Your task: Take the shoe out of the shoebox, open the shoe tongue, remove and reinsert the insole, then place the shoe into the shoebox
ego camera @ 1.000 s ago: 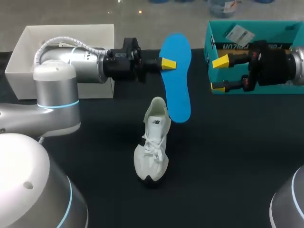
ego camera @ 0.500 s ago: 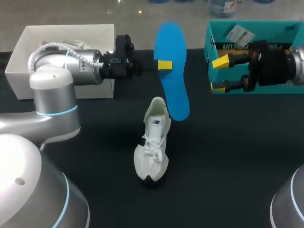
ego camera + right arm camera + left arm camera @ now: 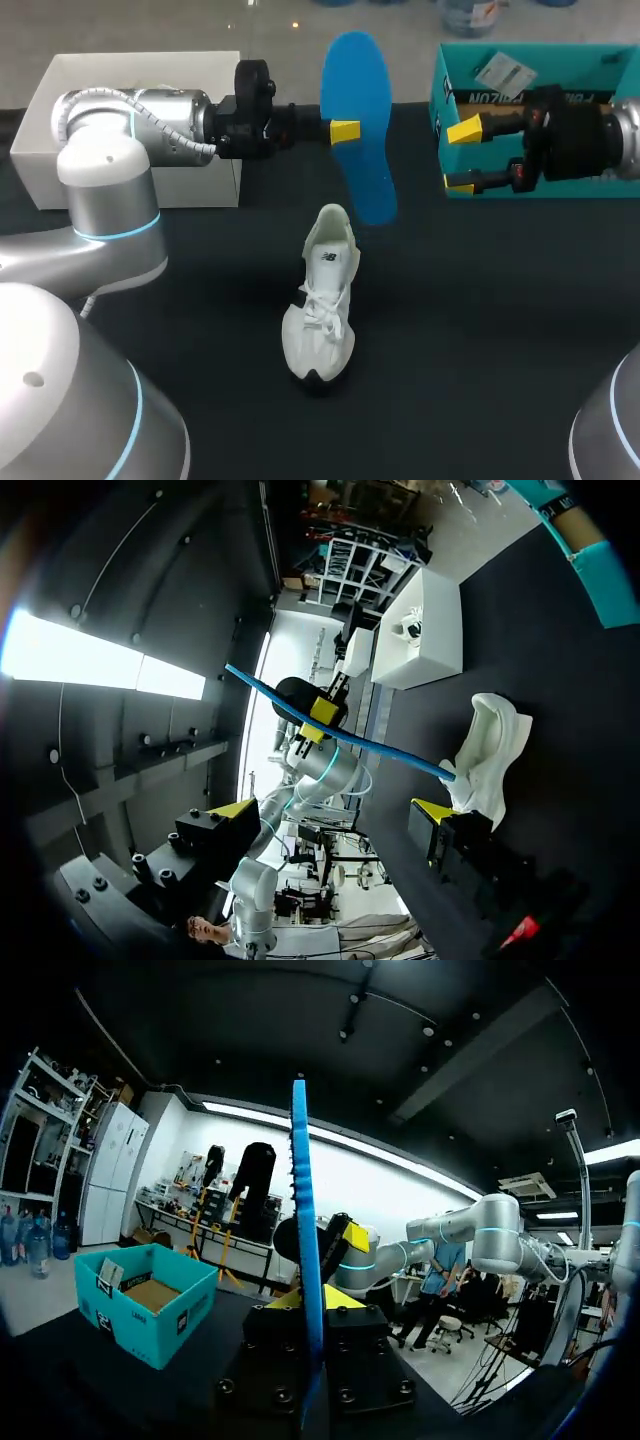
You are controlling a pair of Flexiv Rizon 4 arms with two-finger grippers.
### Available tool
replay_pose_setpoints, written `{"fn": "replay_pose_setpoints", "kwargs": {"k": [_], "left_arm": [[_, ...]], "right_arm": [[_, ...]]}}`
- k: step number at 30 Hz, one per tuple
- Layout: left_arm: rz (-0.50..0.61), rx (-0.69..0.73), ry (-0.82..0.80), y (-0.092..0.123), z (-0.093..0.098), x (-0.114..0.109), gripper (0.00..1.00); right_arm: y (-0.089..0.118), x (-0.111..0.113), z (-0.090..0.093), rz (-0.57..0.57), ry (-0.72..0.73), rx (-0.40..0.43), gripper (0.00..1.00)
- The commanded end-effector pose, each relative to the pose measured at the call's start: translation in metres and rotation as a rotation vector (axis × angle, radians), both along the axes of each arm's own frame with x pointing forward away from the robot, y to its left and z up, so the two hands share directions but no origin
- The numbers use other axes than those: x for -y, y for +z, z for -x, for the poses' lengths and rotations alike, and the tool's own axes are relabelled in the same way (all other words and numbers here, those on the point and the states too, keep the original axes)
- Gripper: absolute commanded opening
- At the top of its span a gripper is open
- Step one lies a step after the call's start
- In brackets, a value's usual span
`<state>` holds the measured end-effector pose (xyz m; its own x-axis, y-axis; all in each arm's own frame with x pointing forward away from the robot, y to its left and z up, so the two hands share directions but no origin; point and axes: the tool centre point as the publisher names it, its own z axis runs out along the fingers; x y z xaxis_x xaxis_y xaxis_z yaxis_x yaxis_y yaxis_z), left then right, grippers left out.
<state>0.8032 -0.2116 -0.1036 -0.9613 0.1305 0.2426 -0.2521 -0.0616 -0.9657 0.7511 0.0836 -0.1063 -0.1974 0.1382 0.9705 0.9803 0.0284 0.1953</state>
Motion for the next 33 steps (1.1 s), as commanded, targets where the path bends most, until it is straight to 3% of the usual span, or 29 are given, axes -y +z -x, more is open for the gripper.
{"fn": "replay_pose_setpoints", "kwargs": {"k": [1, 3, 5, 10, 13, 15, 33], "left_arm": [[0.048, 0.478, 0.025, -0.0015, 0.0005, -0.0005, 0.0], [0.027, 0.537, 0.033, -0.0013, 0.0006, -0.0006, 0.0], [-0.068, 0.794, 0.054, -0.0005, 0.0042, -0.0012, 0.0], [-0.198, 1.219, 0.116, -0.0019, 0.0059, -0.0013, 0.0], [-0.184, 1.347, 0.16, -0.0051, 0.0036, 0.0, 0.0], [-0.133, 1.345, 0.222, -0.0091, -0.0003, 0.003, 0.0], [-0.133, 1.345, 0.222, -0.0091, -0.0003, 0.003, 0.0]], "right_arm": [[-0.0002, -0.0018, -0.0006, 0.003, 0.0, -0.001, 1.0], [-0.0002, -0.0018, -0.0006, 0.003, 0.0, -0.001, 1.0], [-0.0002, -0.0018, -0.0006, 0.003, 0.0, -0.001, 1.0], [-0.0002, -0.0018, -0.0006, 0.003, 0.0, -0.001, 1.0], [-0.0002, -0.0018, -0.0006, 0.003, 0.0, -0.001, 1.0], [-0.0002, -0.0018, -0.0006, 0.003, 0.0, -0.001, 1.0], [-0.0002, -0.0018, -0.0006, 0.003, 0.0, -0.001, 1.0]]}}
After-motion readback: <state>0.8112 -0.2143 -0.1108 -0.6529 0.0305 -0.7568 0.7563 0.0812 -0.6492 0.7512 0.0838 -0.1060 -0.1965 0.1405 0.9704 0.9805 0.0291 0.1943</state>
